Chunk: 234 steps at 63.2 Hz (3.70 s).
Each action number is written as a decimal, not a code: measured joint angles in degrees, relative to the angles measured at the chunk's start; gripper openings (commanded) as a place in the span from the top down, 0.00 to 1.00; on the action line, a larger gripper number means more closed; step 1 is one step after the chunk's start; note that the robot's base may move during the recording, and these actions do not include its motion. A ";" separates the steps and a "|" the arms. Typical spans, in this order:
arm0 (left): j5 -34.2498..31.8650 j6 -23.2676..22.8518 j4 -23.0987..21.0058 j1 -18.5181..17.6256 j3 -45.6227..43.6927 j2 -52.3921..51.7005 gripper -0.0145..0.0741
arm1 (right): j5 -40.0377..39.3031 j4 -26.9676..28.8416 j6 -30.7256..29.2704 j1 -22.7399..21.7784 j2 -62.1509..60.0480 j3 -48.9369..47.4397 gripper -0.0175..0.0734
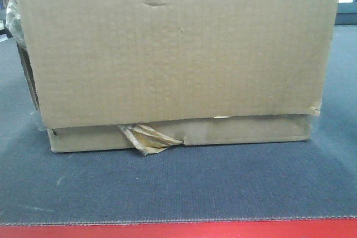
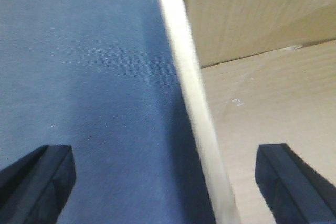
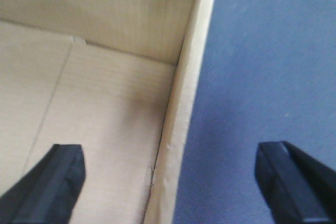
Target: Grab carton from right shelf to conveyor
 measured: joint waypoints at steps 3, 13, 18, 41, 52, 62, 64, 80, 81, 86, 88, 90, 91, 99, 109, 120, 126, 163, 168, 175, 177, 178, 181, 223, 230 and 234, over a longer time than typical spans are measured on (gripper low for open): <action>0.70 0.13 0.00 0.00 0.00 -1.95 0.18 | 0.11 0.00 0.00 -0.29 -1.59 0.00 0.44; 1.65 0.24 0.31 0.35 2.14 -9.81 0.38 | 1.46 0.10 0.93 -3.37 -8.08 0.00 0.75; 0.62 0.35 0.31 1.14 6.01 -14.87 0.60 | 1.91 0.10 0.93 -5.94 -11.58 0.82 0.87; -15.40 0.46 -1.44 10.21 36.40 -37.31 0.83 | -7.80 -0.02 0.93 -12.54 -28.37 26.21 0.88; -24.32 0.46 -2.08 13.91 52.01 -47.69 0.83 | -18.19 -0.02 0.93 -12.54 -37.25 43.93 0.88; -32.23 0.46 -2.39 14.36 65.17 -58.28 0.83 | -27.41 -0.02 0.93 -12.54 -46.73 57.94 0.88; -33.60 0.46 -2.39 14.36 67.70 -60.15 0.83 | -28.92 -0.02 0.93 -12.54 -48.49 60.11 0.88; -39.40 0.46 -2.42 14.36 78.03 -75.59 0.83 | -36.15 -0.02 0.93 -12.54 -66.27 73.18 0.88; -39.42 0.46 -2.42 14.36 78.14 -76.33 0.83 | -36.39 -0.02 0.93 -12.54 -67.83 73.55 0.88; -40.50 0.46 -2.52 14.36 78.76 -79.95 0.83 | -36.58 -0.02 0.93 -12.54 -72.87 75.13 0.88; -41.02 0.46 -2.52 14.36 78.74 -81.05 0.83 | -36.58 -0.02 0.93 -12.54 -75.32 75.41 0.88; -41.82 0.46 -2.52 14.36 78.74 -82.27 0.83 | -36.69 -0.02 0.93 -12.54 -77.59 75.54 0.88; -42.34 0.46 -2.52 14.36 78.74 -82.70 0.83 | -36.62 -0.02 0.93 -12.54 -78.45 75.57 0.88; -43.53 0.46 -2.52 14.41 78.74 -85.05 0.83 | -37.27 -0.02 0.93 -12.54 -84.05 75.66 0.88; -43.72 0.46 -2.52 14.41 78.74 -85.61 0.83 | -38.08 -0.02 0.93 -12.54 -86.45 75.66 0.88; -43.72 0.46 -2.52 14.41 78.78 -85.61 0.83 | -38.21 -0.02 0.93 -12.54 -86.45 75.66 0.88; -43.72 0.46 -2.52 14.41 78.78 -85.61 0.83 | -38.31 -0.02 0.93 -12.54 -86.45 75.66 0.88; -43.71 13.53 -12.90 17.67 80.15 -88.50 0.83 | -38.44 -0.02 0.93 -12.54 -86.45 75.66 0.88; -45.58 16.16 -15.65 19.46 83.13 -90.57 0.83 | -38.44 -0.02 0.93 -12.54 -86.45 75.66 0.88; -49.72 17.26 -16.56 20.58 88.62 -93.98 0.83 | -38.44 -0.02 0.93 -12.54 -86.45 75.66 0.88; -51.24 17.41 -16.82 20.58 90.59 -94.59 0.83 | -38.44 -0.02 0.93 -12.54 -86.45 75.66 0.88; -51.76 17.51 -16.81 20.58 91.39 -94.77 0.83 | -38.44 -0.02 0.93 -12.54 -86.45 75.66 0.88; -53.73 17.55 -16.98 20.58 93.74 -94.98 0.83 | -38.54 -0.02 0.93 -12.54 -86.45 75.79 0.88; -57.78 17.71 -17.44 20.58 100.19 -95.09 0.83 | -38.55 -0.02 0.93 -12.54 -86.45 75.78 0.88; -57.78 17.71 -17.44 20.58 100.19 -95.09 0.83 | -38.55 -0.02 0.93 -12.54 -86.45 75.78 0.88; -57.78 17.71 -17.44 20.58 100.19 -95.09 0.83 | -38.55 -0.02 0.93 -12.54 -86.45 75.78 0.88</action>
